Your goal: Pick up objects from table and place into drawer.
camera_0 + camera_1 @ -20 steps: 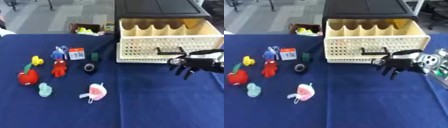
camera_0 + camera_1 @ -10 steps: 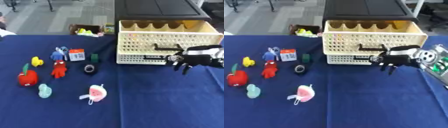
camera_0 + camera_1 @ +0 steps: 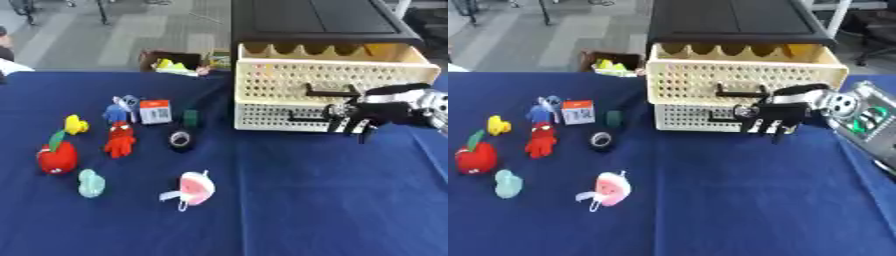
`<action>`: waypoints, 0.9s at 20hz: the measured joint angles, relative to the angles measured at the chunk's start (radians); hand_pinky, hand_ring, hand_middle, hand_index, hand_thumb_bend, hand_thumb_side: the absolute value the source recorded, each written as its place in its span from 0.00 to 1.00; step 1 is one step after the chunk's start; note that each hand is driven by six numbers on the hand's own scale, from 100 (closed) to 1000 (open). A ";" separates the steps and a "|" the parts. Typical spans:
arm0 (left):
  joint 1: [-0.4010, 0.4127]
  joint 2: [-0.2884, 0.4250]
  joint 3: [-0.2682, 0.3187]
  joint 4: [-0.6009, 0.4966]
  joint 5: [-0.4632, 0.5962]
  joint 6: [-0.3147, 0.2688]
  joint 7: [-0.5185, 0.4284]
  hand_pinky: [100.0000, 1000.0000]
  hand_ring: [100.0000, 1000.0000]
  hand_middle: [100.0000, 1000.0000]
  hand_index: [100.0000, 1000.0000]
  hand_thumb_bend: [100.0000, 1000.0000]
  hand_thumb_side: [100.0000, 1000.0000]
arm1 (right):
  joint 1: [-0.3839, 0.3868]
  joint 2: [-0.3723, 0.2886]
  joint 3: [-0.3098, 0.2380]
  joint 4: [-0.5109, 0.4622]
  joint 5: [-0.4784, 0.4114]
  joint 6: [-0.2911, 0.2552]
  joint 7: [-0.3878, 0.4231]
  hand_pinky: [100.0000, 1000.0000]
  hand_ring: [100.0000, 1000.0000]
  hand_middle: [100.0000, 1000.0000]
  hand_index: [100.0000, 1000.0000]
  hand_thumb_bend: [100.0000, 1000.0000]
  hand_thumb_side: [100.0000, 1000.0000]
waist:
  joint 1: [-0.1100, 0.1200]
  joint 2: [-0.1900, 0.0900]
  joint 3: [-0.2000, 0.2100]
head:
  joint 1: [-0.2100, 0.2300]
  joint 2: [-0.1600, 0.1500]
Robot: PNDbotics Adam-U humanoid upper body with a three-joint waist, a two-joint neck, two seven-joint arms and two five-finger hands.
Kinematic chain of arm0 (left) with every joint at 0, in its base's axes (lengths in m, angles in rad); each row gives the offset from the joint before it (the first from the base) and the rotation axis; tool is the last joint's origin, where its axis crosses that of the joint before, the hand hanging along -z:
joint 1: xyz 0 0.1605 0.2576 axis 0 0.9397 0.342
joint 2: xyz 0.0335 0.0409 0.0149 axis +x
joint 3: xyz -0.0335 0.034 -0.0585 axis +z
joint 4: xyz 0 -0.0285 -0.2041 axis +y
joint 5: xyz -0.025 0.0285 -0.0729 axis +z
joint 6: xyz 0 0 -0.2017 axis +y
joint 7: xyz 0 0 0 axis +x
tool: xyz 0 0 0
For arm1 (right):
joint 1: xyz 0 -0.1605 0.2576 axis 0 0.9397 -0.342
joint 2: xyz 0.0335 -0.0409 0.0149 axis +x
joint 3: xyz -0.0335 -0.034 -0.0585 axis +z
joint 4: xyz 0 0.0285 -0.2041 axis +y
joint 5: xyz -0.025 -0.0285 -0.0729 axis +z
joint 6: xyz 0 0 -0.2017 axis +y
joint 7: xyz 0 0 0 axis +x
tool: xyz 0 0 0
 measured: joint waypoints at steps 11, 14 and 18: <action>0.010 0.000 0.009 0.000 0.000 0.000 -0.002 0.24 0.44 0.50 0.69 0.00 0.86 | -0.023 0.028 -0.002 0.075 0.031 0.011 -0.011 0.62 0.77 0.78 0.88 0.00 1.00 | -0.006 0.011 0.005 | -0.008 -0.011; 0.010 -0.003 0.011 0.000 0.000 0.000 -0.003 0.24 0.44 0.51 0.69 0.00 0.86 | -0.029 0.034 -0.007 0.083 0.036 0.017 -0.017 0.62 0.76 0.77 0.87 0.00 1.00 | -0.006 0.011 0.006 | -0.009 -0.016; 0.011 -0.008 0.012 0.000 0.000 -0.001 -0.004 0.24 0.45 0.51 0.69 0.00 0.86 | -0.043 0.045 -0.013 0.095 0.043 0.025 -0.025 0.62 0.76 0.76 0.87 0.00 1.00 | -0.006 0.011 0.007 | -0.010 -0.017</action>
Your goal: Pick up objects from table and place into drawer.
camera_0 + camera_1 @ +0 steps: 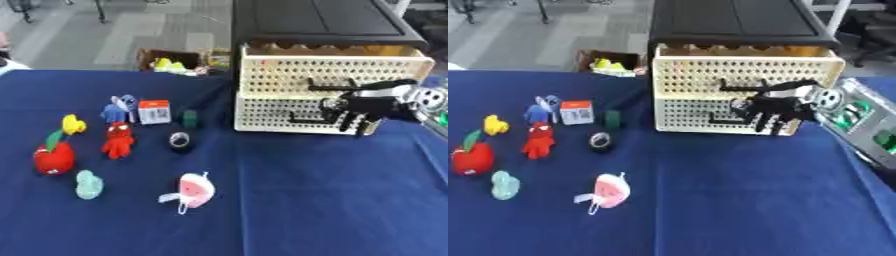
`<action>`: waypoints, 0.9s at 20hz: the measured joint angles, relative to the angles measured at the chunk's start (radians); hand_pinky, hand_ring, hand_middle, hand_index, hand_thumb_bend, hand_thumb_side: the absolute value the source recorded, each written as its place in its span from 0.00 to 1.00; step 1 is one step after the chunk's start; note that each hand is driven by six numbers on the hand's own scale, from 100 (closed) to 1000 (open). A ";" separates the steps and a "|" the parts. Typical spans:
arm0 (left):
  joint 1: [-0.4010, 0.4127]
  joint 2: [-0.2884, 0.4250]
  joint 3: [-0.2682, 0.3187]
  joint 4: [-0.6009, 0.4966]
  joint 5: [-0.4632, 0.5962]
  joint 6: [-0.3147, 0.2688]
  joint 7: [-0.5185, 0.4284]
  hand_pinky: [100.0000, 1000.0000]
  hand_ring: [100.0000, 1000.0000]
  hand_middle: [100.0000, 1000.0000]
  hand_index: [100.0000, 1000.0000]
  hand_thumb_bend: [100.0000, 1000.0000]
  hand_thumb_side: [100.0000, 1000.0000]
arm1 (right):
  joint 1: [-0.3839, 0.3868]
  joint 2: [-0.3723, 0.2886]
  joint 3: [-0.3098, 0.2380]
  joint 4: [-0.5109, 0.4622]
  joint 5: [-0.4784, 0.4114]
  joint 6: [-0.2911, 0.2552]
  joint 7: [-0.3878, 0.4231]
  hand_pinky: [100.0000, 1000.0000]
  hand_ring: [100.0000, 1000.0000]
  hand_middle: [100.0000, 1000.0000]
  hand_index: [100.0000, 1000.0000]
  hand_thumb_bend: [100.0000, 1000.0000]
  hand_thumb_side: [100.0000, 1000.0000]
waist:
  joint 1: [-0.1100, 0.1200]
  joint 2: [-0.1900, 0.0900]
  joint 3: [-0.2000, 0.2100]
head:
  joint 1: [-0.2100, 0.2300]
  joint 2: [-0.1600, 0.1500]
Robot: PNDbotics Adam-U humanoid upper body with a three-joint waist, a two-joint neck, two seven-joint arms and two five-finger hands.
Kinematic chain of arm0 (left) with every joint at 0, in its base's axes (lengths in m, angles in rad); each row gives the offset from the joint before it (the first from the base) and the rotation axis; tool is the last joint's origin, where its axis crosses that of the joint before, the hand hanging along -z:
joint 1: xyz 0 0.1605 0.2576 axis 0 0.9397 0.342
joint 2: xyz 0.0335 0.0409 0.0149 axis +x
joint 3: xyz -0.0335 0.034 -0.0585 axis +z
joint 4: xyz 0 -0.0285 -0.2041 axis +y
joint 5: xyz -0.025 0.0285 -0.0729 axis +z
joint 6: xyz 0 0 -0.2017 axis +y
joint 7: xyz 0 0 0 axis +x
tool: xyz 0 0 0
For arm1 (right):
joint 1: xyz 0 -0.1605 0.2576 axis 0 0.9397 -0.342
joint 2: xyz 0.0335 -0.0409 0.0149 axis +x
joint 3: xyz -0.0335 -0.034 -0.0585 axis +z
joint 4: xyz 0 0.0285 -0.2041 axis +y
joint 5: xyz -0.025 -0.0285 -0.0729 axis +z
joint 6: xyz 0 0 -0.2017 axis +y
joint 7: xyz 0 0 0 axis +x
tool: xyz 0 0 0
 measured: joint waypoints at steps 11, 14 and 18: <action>0.001 0.000 0.000 0.000 0.000 -0.003 -0.003 0.24 0.44 0.50 0.69 0.00 0.86 | -0.049 0.043 -0.014 0.078 0.039 0.002 -0.002 0.61 0.75 0.75 0.87 0.00 1.00 | -0.001 0.003 0.006 | -0.006 -0.012; 0.001 0.000 0.000 0.000 0.000 -0.003 -0.004 0.24 0.44 0.50 0.69 0.00 0.86 | -0.060 0.057 -0.023 0.112 0.053 -0.002 0.002 0.61 0.75 0.76 0.87 0.00 1.00 | -0.003 0.006 0.007 | -0.007 -0.017; 0.001 0.000 0.000 0.000 0.000 -0.004 -0.005 0.24 0.45 0.51 0.70 0.00 0.86 | -0.066 0.069 -0.028 0.144 0.067 -0.010 0.010 0.61 0.75 0.76 0.87 0.00 1.00 | -0.005 0.007 0.007 | -0.007 -0.017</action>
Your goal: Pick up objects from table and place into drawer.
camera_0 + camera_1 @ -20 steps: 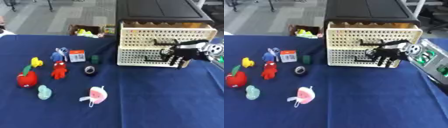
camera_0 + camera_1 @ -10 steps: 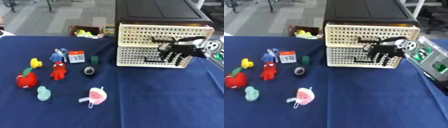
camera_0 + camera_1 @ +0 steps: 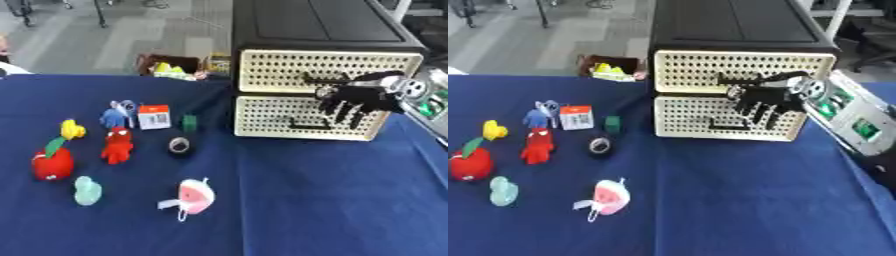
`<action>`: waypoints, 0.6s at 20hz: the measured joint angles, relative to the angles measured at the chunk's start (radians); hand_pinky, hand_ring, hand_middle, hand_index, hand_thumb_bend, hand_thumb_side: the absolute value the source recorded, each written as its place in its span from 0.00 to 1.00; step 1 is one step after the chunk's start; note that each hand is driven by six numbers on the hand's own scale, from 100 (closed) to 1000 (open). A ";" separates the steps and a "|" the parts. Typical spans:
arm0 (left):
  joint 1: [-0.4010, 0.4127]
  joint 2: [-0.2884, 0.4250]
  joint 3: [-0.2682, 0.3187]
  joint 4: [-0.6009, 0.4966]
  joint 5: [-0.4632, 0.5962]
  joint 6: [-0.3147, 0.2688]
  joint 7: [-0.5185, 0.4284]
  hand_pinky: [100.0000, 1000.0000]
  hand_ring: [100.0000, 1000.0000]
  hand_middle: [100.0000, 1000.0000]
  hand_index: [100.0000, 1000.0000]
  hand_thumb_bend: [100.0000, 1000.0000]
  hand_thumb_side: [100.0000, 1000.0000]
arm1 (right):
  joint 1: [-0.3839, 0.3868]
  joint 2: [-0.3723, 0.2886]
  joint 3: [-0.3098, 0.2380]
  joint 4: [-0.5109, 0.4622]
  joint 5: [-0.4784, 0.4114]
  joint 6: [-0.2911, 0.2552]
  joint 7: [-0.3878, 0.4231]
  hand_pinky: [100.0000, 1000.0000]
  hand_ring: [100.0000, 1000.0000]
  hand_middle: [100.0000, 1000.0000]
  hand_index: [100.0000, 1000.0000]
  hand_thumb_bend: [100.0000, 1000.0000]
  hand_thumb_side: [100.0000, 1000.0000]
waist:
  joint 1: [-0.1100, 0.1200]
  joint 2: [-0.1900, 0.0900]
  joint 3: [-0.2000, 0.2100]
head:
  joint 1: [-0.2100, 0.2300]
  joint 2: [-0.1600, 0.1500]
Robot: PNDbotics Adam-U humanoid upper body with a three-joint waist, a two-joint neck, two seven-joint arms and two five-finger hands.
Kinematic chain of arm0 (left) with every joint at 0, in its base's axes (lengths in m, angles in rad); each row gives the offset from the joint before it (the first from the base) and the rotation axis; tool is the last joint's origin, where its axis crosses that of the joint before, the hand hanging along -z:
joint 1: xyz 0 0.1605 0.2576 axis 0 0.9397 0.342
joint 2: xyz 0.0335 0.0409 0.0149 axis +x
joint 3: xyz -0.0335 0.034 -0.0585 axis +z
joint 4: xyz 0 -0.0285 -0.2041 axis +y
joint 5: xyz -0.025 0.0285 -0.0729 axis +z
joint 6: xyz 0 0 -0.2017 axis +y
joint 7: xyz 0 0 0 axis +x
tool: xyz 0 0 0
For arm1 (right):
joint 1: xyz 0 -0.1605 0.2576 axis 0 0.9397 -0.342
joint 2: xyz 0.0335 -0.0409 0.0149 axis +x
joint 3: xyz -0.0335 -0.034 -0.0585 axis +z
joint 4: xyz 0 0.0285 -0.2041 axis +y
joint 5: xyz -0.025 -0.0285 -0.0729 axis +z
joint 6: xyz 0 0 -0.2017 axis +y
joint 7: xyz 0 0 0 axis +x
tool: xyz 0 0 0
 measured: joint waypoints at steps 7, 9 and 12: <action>0.003 0.000 0.002 0.000 0.000 0.000 0.000 0.24 0.44 0.51 0.70 0.00 0.86 | 0.003 -0.001 -0.002 0.010 0.005 -0.015 0.015 0.59 0.74 0.75 0.86 0.00 1.00 | -0.001 0.000 -0.003 | 0.001 0.000; 0.003 0.000 0.003 0.000 0.000 0.000 -0.002 0.24 0.44 0.51 0.70 0.00 0.85 | 0.003 -0.001 -0.003 0.010 0.007 -0.018 0.018 0.58 0.73 0.74 0.84 0.00 1.00 | -0.001 -0.001 -0.003 | 0.001 0.000; 0.006 -0.001 0.003 0.000 0.000 -0.004 -0.007 0.24 0.45 0.51 0.70 0.00 0.85 | 0.022 -0.008 -0.003 -0.002 0.007 -0.044 0.044 0.56 0.71 0.73 0.82 0.00 1.00 | -0.001 -0.006 -0.004 | 0.003 0.000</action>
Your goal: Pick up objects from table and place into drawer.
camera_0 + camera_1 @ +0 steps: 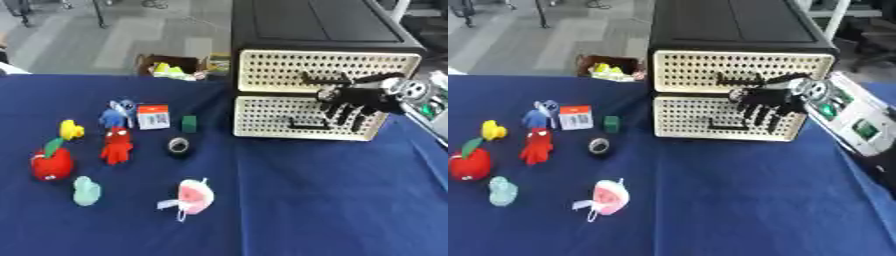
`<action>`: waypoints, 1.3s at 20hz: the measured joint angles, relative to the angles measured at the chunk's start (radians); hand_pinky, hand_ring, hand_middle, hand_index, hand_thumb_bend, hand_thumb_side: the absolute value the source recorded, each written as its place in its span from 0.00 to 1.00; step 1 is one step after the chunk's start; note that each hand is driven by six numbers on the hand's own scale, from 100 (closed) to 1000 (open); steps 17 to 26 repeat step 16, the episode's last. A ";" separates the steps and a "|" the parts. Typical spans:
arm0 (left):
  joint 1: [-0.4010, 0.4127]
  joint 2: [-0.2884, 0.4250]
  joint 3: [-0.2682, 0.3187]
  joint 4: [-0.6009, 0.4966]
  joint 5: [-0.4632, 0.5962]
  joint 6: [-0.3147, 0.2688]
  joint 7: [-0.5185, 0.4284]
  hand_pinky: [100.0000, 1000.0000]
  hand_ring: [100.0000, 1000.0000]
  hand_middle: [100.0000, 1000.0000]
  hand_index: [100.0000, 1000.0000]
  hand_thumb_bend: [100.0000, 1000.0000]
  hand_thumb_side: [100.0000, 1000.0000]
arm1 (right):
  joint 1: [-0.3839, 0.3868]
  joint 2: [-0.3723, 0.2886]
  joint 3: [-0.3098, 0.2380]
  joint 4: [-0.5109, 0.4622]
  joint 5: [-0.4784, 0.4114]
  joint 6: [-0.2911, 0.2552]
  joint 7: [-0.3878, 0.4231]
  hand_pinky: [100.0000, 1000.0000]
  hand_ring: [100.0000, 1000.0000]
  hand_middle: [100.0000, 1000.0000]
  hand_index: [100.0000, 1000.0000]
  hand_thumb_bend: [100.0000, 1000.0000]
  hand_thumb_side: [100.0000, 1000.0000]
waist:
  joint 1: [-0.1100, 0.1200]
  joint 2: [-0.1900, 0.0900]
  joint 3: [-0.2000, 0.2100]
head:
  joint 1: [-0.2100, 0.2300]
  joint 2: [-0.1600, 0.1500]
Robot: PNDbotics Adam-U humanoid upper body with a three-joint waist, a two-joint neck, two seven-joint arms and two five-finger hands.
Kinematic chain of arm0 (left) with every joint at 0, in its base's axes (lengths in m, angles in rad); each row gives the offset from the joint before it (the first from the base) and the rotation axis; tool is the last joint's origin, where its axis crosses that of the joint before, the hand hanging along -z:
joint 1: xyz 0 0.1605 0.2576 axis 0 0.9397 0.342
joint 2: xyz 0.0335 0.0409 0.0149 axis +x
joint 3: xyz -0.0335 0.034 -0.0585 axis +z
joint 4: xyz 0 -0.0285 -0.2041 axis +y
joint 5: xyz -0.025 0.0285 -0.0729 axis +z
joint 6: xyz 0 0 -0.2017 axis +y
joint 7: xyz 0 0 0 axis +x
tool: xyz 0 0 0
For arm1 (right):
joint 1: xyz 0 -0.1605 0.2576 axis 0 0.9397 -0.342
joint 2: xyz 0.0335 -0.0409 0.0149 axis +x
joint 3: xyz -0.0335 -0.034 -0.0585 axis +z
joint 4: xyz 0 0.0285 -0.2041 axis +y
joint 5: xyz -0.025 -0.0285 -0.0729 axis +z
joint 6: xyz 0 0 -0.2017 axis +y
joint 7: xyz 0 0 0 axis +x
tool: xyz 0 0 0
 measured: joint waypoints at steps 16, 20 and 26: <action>0.017 0.000 0.024 0.000 0.017 -0.021 0.046 0.27 0.46 0.52 0.73 0.00 0.92 | 0.293 -0.156 -0.355 -0.601 -0.066 -0.028 -0.081 0.58 0.64 0.62 0.77 0.00 1.00 | 0.027 -0.009 -0.018 | 0.046 0.018; 0.017 0.000 0.024 0.000 0.017 -0.021 0.046 0.27 0.46 0.52 0.73 0.00 0.92 | 0.293 -0.156 -0.355 -0.601 -0.066 -0.028 -0.081 0.58 0.64 0.62 0.77 0.00 1.00 | 0.027 -0.009 -0.018 | 0.046 0.018; 0.017 0.000 0.024 0.000 0.017 -0.021 0.046 0.27 0.46 0.52 0.73 0.00 0.92 | 0.293 -0.156 -0.355 -0.601 -0.066 -0.028 -0.081 0.58 0.64 0.62 0.77 0.00 1.00 | 0.027 -0.009 -0.018 | 0.046 0.018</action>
